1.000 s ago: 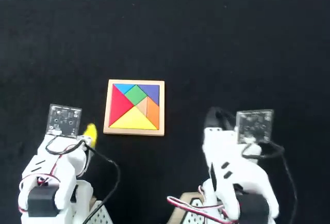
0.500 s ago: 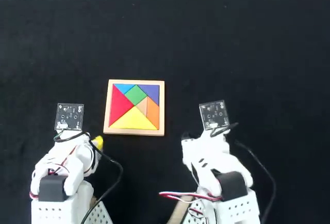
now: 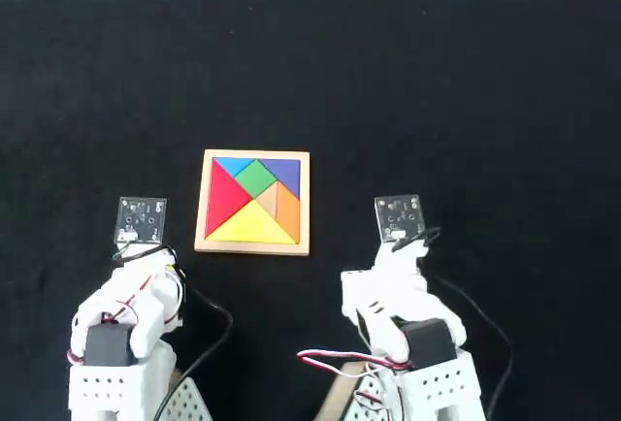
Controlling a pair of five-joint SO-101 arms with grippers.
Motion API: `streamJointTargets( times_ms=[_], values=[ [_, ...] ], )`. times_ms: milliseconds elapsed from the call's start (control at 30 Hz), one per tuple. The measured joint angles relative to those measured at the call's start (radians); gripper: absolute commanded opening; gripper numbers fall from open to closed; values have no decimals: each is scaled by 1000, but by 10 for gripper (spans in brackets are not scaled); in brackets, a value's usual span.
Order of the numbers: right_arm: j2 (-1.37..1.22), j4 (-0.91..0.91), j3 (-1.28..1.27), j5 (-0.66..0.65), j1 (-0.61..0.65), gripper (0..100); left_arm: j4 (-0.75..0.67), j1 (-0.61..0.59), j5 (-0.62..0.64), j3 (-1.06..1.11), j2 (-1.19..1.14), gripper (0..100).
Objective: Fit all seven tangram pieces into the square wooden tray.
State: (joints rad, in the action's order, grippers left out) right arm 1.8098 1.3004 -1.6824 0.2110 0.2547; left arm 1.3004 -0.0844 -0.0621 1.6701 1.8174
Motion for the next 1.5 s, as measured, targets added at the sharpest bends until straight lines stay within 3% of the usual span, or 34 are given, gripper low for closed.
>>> streamJointTargets(
  times_ms=[367,600,1500],
  values=[
    [0,-18,-2,-132,-6,11,-14,-3,0,9,-3,30],
    [0,-3,-2,-132,-189,11,-14,-95,0,9,-3,30],
    [0,-3,-2,-138,-169,11,-14,-97,0,9,-3,30]
  ],
)
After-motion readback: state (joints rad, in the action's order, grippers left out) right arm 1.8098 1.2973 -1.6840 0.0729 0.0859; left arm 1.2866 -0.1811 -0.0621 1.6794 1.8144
